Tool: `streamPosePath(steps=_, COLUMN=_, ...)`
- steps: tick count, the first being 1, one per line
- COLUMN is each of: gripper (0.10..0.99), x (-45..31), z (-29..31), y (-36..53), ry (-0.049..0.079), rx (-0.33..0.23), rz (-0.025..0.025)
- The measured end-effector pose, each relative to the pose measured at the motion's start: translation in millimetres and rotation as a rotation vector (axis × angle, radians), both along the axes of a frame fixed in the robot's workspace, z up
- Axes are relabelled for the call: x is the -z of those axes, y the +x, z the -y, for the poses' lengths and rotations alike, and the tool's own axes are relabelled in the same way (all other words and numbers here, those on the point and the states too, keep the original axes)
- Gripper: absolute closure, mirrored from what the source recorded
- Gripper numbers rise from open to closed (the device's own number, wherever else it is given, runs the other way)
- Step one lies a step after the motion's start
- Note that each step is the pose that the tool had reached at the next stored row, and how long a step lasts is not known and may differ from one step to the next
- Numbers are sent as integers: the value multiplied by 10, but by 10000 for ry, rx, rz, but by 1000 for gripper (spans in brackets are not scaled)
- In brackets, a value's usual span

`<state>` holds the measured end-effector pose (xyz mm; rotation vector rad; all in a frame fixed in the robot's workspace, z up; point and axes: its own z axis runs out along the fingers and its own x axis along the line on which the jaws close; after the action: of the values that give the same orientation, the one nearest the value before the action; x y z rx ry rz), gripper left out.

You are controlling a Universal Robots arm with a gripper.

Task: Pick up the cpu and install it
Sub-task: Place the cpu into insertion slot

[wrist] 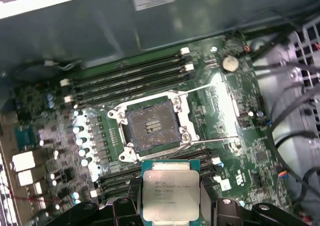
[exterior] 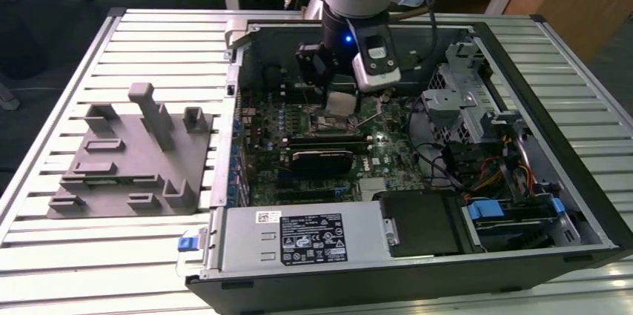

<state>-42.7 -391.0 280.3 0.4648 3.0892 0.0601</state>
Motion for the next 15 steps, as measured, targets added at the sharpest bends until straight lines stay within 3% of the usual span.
streamPosePath(steps=15, gripper=545, x=12, z=0, y=0, ry=0, rx=2731, rz=0)
